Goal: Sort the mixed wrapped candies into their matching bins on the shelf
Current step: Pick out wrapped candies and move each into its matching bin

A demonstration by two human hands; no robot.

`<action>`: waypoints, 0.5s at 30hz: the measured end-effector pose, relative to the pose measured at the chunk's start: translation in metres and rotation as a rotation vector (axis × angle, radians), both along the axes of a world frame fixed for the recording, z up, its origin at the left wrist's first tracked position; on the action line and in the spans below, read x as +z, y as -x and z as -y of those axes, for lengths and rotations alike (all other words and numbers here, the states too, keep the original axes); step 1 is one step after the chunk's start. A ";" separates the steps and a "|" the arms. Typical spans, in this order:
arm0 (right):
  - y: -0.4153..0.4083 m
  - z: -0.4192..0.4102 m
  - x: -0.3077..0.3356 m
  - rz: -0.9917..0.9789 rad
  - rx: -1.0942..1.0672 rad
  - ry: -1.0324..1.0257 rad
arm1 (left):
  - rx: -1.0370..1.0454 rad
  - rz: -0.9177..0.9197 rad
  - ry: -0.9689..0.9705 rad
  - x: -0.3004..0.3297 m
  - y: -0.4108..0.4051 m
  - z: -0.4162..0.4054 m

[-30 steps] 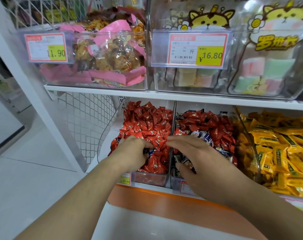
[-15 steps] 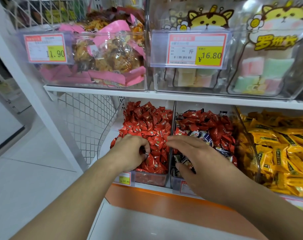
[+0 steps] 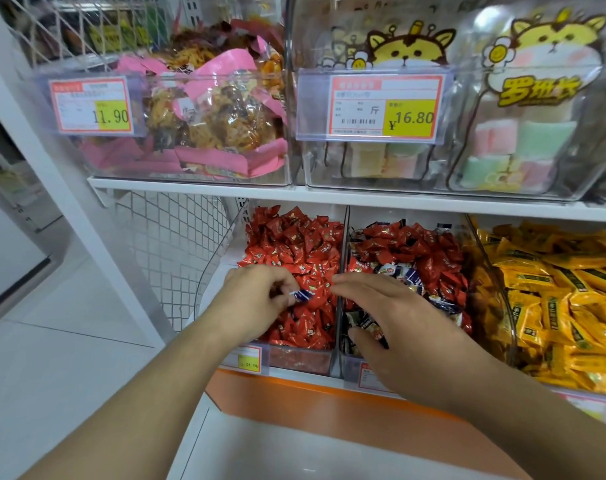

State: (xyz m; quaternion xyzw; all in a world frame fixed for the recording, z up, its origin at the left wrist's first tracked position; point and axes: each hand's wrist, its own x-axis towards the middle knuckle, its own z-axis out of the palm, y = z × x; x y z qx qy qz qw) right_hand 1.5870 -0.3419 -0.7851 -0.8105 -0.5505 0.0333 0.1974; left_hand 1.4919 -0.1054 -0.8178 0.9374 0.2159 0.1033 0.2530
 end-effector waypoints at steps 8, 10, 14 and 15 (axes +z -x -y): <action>0.001 -0.002 0.009 -0.146 -0.102 -0.229 | -0.099 0.219 0.540 0.051 0.009 0.037; 0.002 -0.001 0.015 -0.174 -0.120 -0.293 | -0.140 0.212 0.596 0.056 0.008 0.051; -0.003 0.007 0.020 -0.164 -0.224 -0.316 | -0.147 0.204 0.587 0.056 0.008 0.050; -0.007 0.009 0.020 -0.139 -0.257 -0.292 | -0.111 0.206 0.514 0.053 0.009 0.044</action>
